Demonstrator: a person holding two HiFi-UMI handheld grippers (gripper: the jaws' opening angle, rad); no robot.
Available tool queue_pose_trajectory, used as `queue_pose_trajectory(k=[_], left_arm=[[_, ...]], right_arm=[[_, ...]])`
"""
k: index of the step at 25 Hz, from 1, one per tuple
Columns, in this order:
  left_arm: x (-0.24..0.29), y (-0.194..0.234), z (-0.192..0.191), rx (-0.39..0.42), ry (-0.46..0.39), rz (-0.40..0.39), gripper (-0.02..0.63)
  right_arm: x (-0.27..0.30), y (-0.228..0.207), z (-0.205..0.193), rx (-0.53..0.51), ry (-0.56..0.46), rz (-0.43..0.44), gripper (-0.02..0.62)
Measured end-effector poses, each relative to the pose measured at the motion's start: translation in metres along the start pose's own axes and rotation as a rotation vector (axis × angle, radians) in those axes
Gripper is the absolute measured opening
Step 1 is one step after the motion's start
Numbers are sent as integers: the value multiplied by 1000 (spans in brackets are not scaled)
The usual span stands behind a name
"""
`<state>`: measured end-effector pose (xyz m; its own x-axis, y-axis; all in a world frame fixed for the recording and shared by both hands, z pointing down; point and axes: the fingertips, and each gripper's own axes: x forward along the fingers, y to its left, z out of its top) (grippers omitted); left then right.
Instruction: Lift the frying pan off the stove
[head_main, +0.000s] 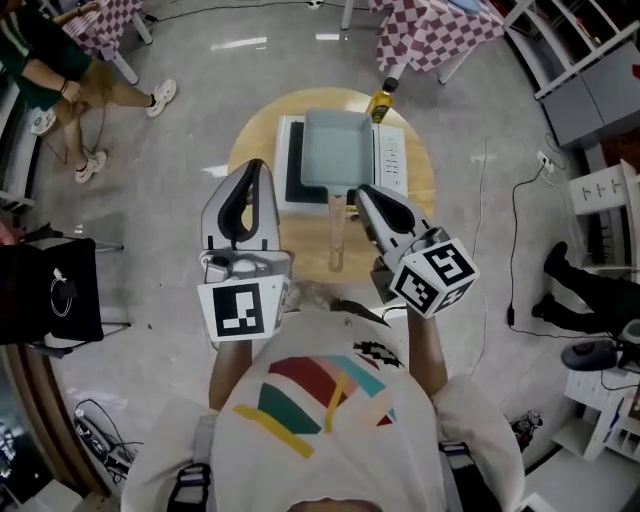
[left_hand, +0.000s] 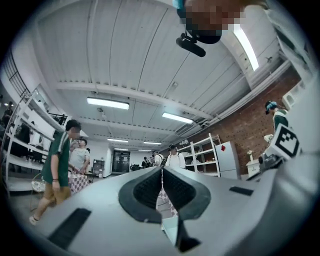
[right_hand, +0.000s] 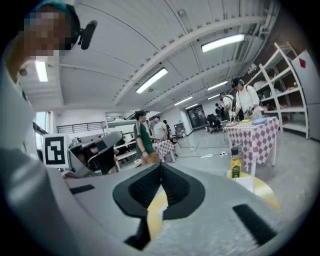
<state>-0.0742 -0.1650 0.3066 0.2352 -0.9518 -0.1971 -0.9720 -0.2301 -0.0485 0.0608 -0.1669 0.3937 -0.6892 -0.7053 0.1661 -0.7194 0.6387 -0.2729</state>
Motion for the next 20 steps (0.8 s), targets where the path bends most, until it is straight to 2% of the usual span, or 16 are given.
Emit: queue_pose_trajectory(k=[2,5,7,10,11,16,20], left_arm=[[1,-6,-7,20,24,-19,6],[8,-9,-4,-3,-3,1,6],[8,-12,-14,3,33,-10,6],[8,-15,-28,8,80,-19,6],[9,-15,-31,7,86,-20,6],[14,-18,-40,11,115,-14,6],[17,-18,-46,25,136,-3,6]], right_arm=[[0,-3,-4,66,18,66,-5],[-2,-9,-12,225,47,174,56],[-2,-15,-20,345,71,244,109],[0,-22,-42,510,129,340,236],[0,-25,-50,566,146,363,255],[6,-50,-92,791,204,418,274],[13,-61,-136,962,291,447,281]])
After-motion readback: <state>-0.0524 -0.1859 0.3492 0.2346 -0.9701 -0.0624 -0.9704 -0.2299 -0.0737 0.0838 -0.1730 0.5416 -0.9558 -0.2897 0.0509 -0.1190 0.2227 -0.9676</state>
